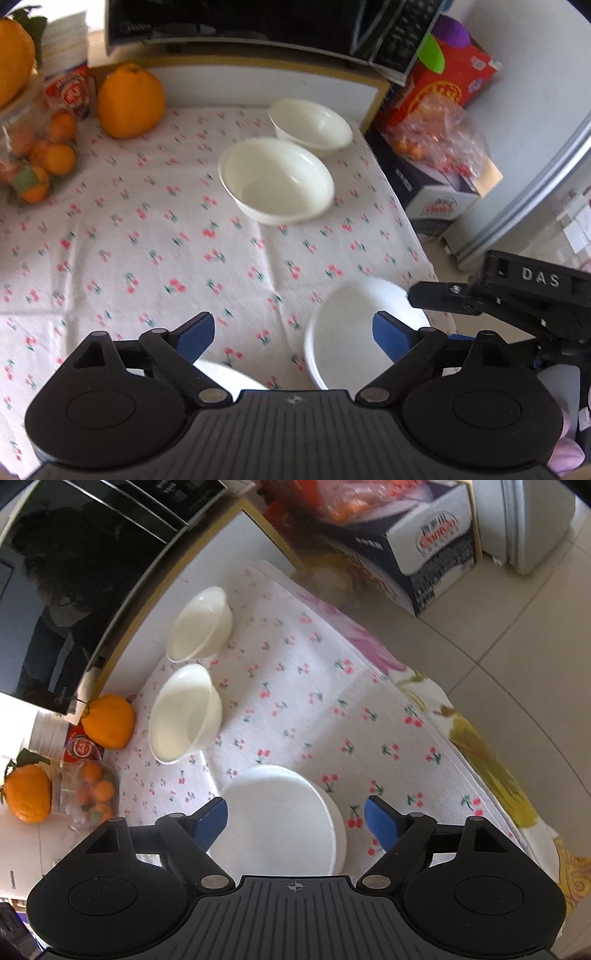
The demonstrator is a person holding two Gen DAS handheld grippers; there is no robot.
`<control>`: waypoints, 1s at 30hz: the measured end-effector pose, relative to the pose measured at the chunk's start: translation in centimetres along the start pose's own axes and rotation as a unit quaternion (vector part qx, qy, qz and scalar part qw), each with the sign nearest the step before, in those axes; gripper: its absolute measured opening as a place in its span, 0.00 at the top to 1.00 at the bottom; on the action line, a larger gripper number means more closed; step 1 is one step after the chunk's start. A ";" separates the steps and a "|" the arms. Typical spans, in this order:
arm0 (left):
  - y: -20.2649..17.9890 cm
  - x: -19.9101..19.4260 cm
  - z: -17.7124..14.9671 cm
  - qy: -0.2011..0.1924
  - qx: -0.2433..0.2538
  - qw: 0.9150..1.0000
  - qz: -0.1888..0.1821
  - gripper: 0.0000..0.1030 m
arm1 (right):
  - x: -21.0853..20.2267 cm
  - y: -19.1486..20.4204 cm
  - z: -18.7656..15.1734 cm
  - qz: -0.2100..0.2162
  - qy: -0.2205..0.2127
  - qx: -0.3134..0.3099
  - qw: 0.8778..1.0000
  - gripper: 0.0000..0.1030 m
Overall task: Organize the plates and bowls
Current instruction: 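Lower the white bowl onto the plate stack and open both grippers, then move both grippers to the rim of a cream bowl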
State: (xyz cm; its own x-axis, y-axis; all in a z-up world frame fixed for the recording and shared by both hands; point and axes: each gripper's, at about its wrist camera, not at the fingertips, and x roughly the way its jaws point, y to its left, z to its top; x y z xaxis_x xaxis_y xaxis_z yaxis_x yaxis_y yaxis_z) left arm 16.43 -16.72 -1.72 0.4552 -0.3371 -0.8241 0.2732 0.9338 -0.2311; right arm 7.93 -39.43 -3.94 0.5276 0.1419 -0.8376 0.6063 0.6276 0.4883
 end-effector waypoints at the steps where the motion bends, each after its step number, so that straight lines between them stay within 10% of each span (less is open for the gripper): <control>1: 0.2 -0.2 0.3 -0.004 -0.001 1.000 0.004 0.09 | -0.1 0.2 0.1 0.001 -0.004 -0.002 1.000 0.17; 17: 4.4 -0.7 5.2 -0.059 -0.024 0.997 0.045 0.04 | 0.8 4.4 1.8 0.046 -0.049 -0.022 0.997 0.13; 30: 6.6 3.1 6.5 -0.101 -0.093 0.990 0.008 0.10 | 5.2 4.1 4.3 0.105 -0.056 0.057 0.991 0.12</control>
State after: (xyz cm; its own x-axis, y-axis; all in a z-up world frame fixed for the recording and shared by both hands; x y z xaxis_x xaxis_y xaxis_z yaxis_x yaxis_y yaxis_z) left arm 25.11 -12.35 -2.43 0.6234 -0.3216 -0.7127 0.1117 0.9388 -0.3259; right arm 15.67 -39.38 -5.20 0.7082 0.1699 -0.6853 0.5364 0.5016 0.6787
